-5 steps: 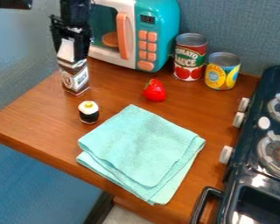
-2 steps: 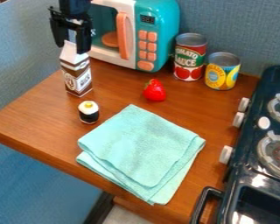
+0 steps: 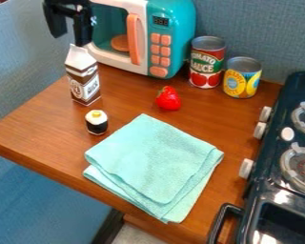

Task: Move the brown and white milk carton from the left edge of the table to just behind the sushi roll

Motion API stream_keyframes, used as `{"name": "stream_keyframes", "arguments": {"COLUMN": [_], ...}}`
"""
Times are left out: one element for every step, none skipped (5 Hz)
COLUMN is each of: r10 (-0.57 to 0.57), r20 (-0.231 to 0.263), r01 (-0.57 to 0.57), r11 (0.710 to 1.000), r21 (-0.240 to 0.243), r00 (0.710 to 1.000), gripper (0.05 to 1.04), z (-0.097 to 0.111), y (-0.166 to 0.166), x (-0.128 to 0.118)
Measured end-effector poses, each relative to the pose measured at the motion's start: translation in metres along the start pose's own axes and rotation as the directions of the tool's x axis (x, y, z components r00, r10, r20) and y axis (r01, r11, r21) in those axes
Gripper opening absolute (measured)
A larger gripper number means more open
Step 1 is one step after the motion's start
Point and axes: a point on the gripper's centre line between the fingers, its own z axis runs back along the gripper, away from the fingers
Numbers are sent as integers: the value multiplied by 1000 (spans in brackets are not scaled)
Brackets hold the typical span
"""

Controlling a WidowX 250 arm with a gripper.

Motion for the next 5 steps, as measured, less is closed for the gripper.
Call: {"name": "stream_keyframes", "arguments": {"r10": [-14,-64,-142,-205,-264], "r20": [-21,-51,-36,-21,-36], "r01": [14,64,141,204,263], "r11": [999,998,990,978,964], "r21": [33,15,-22,-45,-34], "r00": [1000,997,989,979,964], "gripper": [1001,1001,1001,1001,1001], "z": [17,15,9,-10,-22], "y": [-11,-33,-57,-83,-110], "x": [-37,-56,-60,-66,-66]}}
